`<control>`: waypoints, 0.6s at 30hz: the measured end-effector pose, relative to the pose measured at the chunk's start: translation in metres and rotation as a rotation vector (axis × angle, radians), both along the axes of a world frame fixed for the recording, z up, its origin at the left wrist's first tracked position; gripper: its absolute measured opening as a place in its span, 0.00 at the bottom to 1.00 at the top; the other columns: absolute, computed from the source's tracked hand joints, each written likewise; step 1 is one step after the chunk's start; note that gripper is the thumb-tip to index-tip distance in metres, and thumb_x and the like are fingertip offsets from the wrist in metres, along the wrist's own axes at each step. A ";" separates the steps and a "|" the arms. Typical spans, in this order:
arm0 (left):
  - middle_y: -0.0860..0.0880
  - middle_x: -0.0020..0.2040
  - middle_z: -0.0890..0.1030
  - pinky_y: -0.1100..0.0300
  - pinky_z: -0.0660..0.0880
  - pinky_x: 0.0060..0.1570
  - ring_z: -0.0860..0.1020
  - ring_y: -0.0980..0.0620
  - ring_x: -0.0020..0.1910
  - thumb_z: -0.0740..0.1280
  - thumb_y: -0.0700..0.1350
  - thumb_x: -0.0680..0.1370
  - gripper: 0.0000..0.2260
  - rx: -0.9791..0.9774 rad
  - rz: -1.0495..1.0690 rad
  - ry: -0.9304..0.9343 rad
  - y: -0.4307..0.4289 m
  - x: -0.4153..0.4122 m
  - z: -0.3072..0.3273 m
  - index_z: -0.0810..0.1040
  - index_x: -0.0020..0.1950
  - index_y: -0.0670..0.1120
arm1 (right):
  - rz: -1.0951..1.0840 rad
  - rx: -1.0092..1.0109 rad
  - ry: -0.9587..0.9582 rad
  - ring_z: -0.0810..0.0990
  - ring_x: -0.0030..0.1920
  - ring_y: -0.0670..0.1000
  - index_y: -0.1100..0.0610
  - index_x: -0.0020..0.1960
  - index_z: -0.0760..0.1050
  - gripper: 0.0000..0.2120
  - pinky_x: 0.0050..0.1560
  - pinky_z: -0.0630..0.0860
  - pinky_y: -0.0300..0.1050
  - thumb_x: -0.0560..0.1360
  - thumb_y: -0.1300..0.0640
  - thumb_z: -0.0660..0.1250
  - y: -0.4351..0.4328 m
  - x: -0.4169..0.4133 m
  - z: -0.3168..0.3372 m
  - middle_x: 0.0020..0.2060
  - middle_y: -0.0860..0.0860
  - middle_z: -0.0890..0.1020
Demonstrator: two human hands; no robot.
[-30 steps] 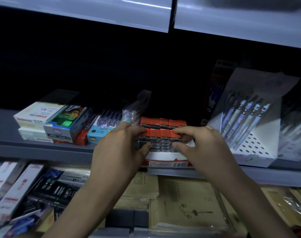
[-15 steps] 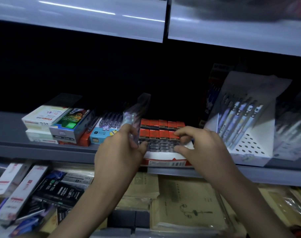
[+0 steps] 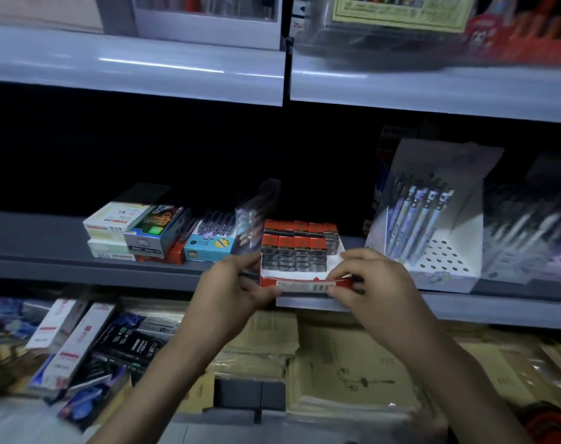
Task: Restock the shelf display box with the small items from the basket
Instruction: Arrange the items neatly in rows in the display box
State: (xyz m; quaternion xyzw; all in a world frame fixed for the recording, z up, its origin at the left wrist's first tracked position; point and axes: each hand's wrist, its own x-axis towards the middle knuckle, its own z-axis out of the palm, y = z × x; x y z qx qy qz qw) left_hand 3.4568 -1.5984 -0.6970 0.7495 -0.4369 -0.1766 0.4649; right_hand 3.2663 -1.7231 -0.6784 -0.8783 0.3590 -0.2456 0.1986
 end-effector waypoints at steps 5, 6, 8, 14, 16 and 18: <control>0.52 0.33 0.85 0.75 0.73 0.35 0.82 0.64 0.36 0.81 0.50 0.70 0.27 -0.037 0.093 0.029 -0.005 0.003 -0.008 0.81 0.68 0.51 | -0.071 -0.100 -0.039 0.81 0.51 0.47 0.51 0.52 0.86 0.06 0.58 0.80 0.50 0.76 0.58 0.75 0.003 0.007 -0.006 0.54 0.44 0.81; 0.51 0.33 0.85 0.75 0.73 0.36 0.82 0.64 0.35 0.81 0.50 0.70 0.27 -0.050 0.096 0.036 -0.005 0.002 -0.009 0.80 0.69 0.51 | -0.074 -0.107 -0.050 0.81 0.52 0.47 0.52 0.53 0.86 0.07 0.59 0.80 0.49 0.76 0.59 0.75 0.004 0.008 -0.006 0.54 0.45 0.82; 0.51 0.33 0.84 0.74 0.73 0.35 0.79 0.63 0.32 0.80 0.50 0.72 0.27 -0.079 0.104 0.034 -0.007 0.000 -0.011 0.80 0.70 0.50 | -0.073 -0.129 -0.055 0.81 0.53 0.48 0.53 0.55 0.86 0.08 0.60 0.79 0.48 0.76 0.60 0.74 0.004 0.010 -0.006 0.55 0.46 0.82; 0.57 0.46 0.87 0.76 0.74 0.39 0.82 0.67 0.39 0.78 0.47 0.75 0.23 -0.127 0.108 -0.024 -0.008 -0.009 -0.016 0.80 0.69 0.51 | -0.098 -0.157 -0.049 0.80 0.50 0.46 0.53 0.56 0.85 0.10 0.54 0.71 0.33 0.76 0.62 0.73 0.010 0.013 -0.011 0.52 0.46 0.82; 0.56 0.47 0.87 0.75 0.74 0.39 0.82 0.65 0.40 0.77 0.47 0.76 0.22 -0.138 0.116 -0.013 -0.007 -0.013 -0.017 0.80 0.69 0.51 | -0.094 -0.161 -0.046 0.80 0.50 0.46 0.53 0.56 0.85 0.10 0.53 0.71 0.32 0.76 0.62 0.73 0.012 0.012 -0.012 0.52 0.45 0.82; 0.54 0.41 0.86 0.72 0.75 0.36 0.83 0.59 0.37 0.76 0.48 0.77 0.22 -0.140 0.125 -0.009 -0.006 -0.014 -0.019 0.78 0.71 0.51 | -0.090 -0.155 -0.037 0.80 0.52 0.46 0.53 0.57 0.84 0.10 0.54 0.72 0.33 0.77 0.62 0.72 0.014 0.011 -0.014 0.54 0.45 0.81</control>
